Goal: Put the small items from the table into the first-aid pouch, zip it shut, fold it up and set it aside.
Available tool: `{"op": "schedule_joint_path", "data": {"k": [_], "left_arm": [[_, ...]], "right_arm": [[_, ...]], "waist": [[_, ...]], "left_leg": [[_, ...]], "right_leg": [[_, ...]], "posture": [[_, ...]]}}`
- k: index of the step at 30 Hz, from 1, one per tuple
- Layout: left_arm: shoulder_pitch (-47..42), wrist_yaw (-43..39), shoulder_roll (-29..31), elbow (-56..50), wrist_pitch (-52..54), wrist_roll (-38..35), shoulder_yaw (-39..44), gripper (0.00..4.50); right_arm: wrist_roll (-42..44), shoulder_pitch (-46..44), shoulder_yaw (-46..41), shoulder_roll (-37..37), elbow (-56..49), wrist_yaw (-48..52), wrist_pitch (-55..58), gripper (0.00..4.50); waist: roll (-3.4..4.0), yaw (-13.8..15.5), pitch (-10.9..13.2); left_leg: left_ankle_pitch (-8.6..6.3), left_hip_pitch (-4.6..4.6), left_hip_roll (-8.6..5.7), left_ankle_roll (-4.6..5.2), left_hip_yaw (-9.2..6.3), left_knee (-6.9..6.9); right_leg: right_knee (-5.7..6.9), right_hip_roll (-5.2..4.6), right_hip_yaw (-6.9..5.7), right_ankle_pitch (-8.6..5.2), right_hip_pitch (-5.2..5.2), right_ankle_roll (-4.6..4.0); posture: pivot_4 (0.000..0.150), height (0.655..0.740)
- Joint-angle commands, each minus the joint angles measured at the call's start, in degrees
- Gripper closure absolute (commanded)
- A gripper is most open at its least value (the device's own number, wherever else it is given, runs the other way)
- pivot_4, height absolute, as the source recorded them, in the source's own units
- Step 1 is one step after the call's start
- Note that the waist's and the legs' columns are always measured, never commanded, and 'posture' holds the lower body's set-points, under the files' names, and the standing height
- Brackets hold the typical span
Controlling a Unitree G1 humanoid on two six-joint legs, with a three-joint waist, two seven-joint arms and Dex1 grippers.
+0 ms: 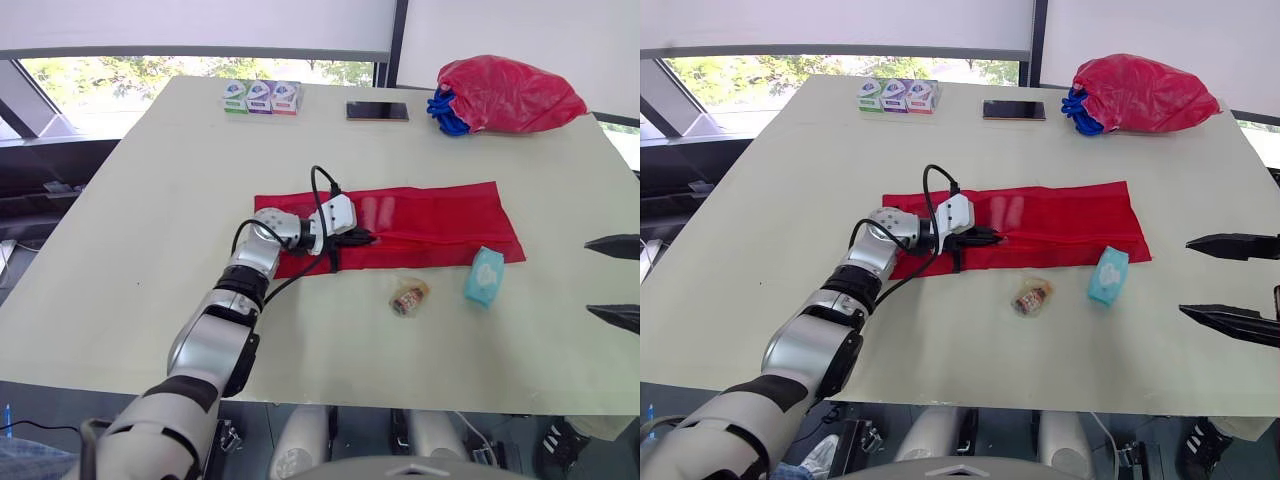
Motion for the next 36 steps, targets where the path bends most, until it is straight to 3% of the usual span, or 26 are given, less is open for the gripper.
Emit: {"op": "schedule_joint_path", "data": {"k": [1,6,11,14,21,25,30,31,33,34,36], "left_arm": [[-1.32,-1.56,2.58,1.6,-2.1,1.01,0.11,4.5],[-2.95,-1.95,4.25,4.55,-3.92,2.08,0.22,4.5],[-4.22,-2.19,4.01,5.24,-4.37,1.85,0.75,4.5],[-4.1,-2.32,4.06,5.2,-4.81,1.95,0.68,4.5],[-4.03,-2.23,3.91,4.27,-4.56,1.79,0.78,4.5],[-3.75,-2.02,3.76,3.53,-4.42,1.68,0.81,4.5],[-3.04,-2.0,3.61,2.18,-3.98,1.4,0.83,4.5],[-2.86,-2.0,3.6,1.83,-3.83,1.35,0.84,4.5],[-2.58,-2.0,3.59,1.32,-3.62,1.26,0.86,4.5],[-2.41,-2.0,3.6,1.02,-3.47,1.2,0.88,4.5],[-2.09,-1.97,3.57,0.49,-3.23,1.13,0.87,4.5]], "right_arm": [[1.72,-2.67,2.16,0.14,-1.66,-1.34,-1.63,0.06],[-4.3,-6.87,13.04,0.28,-1.31,-3.39,-8.16,0.06],[-12.5,-14.46,29.34,2.86,-1.21,-6.15,-15.38,0.06],[-21.77,-21.22,41.94,5.18,1.33,-6.46,-21.28,0.06],[-38.12,-35.35,59.52,13.7,19.02,-1.68,-41.26,0.06],[-44.19,-42.35,66.25,18.76,29.79,0.96,-49.89,0.06],[-47.64,-45.79,70.46,22.09,35.77,3.02,-54.06,0.06],[-47.57,-46.02,70.68,22.57,36.07,3.37,-54.11,0.44],[-47.7,-46.15,70.83,22.55,35.87,3.93,-53.79,0.72],[-48.29,-46.22,71.09,22.16,35.82,4.42,-53.47,1.28],[-50.21,-46.3,71.81,20.86,35.7,5.08,-52.88,1.81]], "waist": [[0.0,-0.08,0.0],[0.0,-0.07,0.0],[0.0,-0.2,0.0],[0.0,-0.55,0.0],[-0.04,-0.59,0.03],[-0.03,-0.49,0.03],[-0.03,-0.43,0.03],[-0.02,-0.43,0.03],[-0.02,-0.46,0.03],[-0.02,-0.47,0.03],[-0.02,-0.47,0.03]], "left_leg": [[0.0,0.01,0.01,0.0,0.01,0.0],[0.0,0.01,0.01,0.0,0.01,0.0],[0.0,-0.01,-0.01,0.0,0.02,0.02],[0.0,-0.01,-0.02,0.0,0.03,0.03],[0.02,-0.04,-0.09,-0.02,0.01,0.08],[0.06,-0.05,-0.25,-0.08,-0.03,0.07],[0.17,-0.05,-0.32,-0.28,-0.07,0.06],[0.17,-0.05,-0.32,-0.28,-0.08,0.06],[0.17,-0.06,-0.34,-0.28,-0.07,0.07],[0.17,-0.06,-0.34,-0.28,-0.07,0.07],[0.18,-0.06,-0.35,-0.29,-0.08,0.07]], "right_leg": [[0.0,0.0,0.0,0.0,0.0,0.0],[-0.01,0.0,-0.01,0.0,0.0,0.0],[-0.01,0.0,-0.01,0.0,-0.01,0.01],[-0.01,0.0,-0.02,0.01,-0.02,0.01],[-0.01,0.01,-0.03,0.02,-0.03,0.03],[0.01,0.02,-0.04,0.03,-0.04,0.05],[0.04,0.01,-0.05,0.04,-0.04,0.05],[0.04,0.01,-0.05,0.04,-0.04,0.05],[0.04,-0.01,-0.04,0.04,-0.04,0.05],[0.04,-0.01,-0.03,0.04,-0.05,0.05],[0.06,-0.01,-0.04,0.04,-0.05,0.04]], "posture": [[0.15,0.74],[0.15,0.74],[0.15,0.74],[0.15,0.74],[0.15,0.74],[0.15,0.74],[0.15,0.74],[0.15,0.74],[0.15,0.74],[0.15,0.74],[0.15,0.74]]}}
